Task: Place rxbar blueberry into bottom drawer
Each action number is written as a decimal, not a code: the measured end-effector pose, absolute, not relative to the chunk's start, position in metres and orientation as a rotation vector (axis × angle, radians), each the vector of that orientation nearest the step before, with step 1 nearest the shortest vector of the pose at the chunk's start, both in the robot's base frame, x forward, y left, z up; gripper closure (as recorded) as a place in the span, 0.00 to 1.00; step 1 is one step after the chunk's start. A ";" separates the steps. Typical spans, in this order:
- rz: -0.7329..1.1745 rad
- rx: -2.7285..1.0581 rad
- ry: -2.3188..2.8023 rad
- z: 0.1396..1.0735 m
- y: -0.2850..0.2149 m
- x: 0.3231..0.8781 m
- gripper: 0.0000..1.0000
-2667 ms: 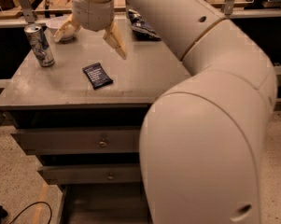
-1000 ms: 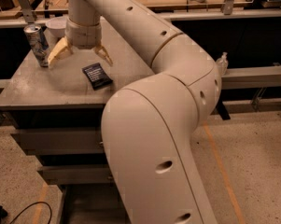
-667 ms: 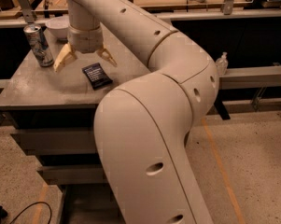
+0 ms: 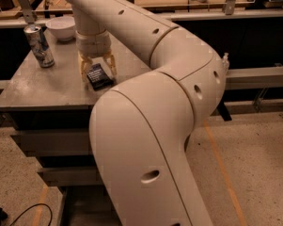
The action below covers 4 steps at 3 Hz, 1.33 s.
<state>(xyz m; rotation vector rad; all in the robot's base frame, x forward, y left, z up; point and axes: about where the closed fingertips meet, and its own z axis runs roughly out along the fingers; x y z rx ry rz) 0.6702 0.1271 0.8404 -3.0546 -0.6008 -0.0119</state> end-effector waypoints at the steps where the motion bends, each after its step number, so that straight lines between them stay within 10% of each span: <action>1: 0.017 -3.075 -0.603 0.834 0.122 0.668 0.65; 4: 0.020 -3.085 -0.597 0.835 0.120 0.668 0.93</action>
Offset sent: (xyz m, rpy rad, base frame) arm -0.0426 -0.0385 -0.0040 -0.1934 0.1551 -0.0072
